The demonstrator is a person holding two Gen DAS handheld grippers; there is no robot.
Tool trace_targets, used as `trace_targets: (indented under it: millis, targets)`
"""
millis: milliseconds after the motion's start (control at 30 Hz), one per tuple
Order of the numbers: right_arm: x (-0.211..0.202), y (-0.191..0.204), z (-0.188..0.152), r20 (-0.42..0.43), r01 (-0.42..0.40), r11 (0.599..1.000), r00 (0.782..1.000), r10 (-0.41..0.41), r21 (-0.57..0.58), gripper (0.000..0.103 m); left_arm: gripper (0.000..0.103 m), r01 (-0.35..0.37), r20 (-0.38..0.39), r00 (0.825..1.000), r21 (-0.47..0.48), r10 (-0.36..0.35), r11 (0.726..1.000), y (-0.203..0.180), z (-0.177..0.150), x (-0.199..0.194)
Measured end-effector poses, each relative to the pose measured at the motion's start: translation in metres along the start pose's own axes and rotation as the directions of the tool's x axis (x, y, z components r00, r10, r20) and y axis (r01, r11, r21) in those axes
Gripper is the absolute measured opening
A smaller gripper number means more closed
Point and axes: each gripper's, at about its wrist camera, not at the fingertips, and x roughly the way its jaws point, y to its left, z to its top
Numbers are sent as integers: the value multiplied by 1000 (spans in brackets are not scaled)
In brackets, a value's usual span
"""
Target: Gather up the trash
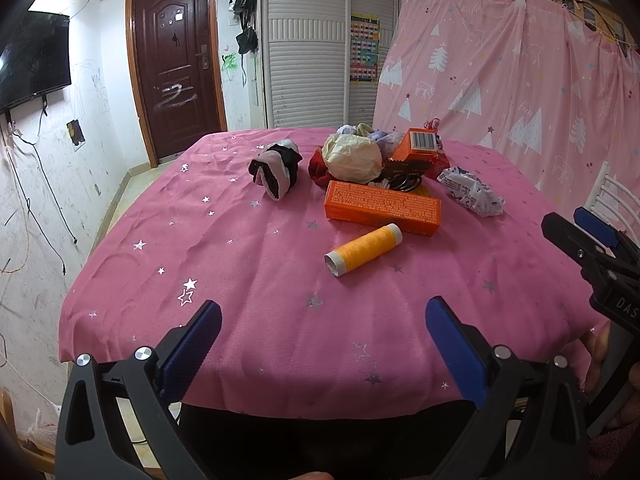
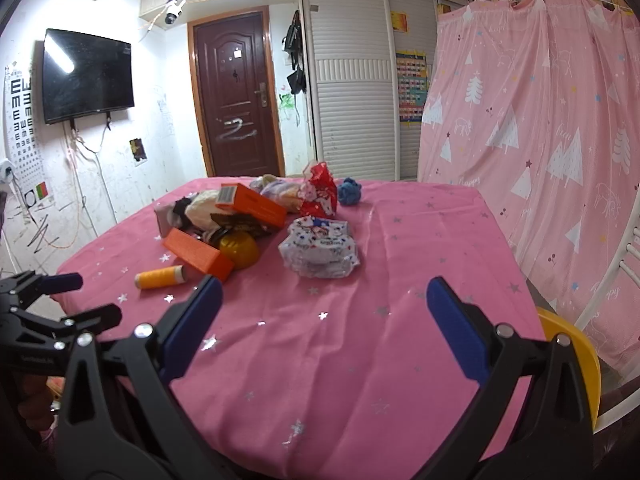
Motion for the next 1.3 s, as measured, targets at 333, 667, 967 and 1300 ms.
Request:
trace_targets:
  millis: [333, 667, 967, 1300]
  targets:
    - [1, 0, -1, -2, 2, 1000, 1000, -2, -1, 98, 95, 3, -9, 1000, -7, -3, 1000, 1, -1, 2]
    - [-3, 0, 11, -31, 24, 999, 999, -25, -30, 98, 95, 127, -17, 991, -91, -129, 988, 42, 33, 13]
    - [47, -6, 41, -188, 9, 999, 982, -1, 40, 98, 92, 63, -71, 995, -54, -67, 997, 57, 100, 55]
    - [90, 3, 49, -300, 53, 999, 953, -51, -4, 98, 79, 36, -153, 987, -99, -51, 994, 73, 143, 126]
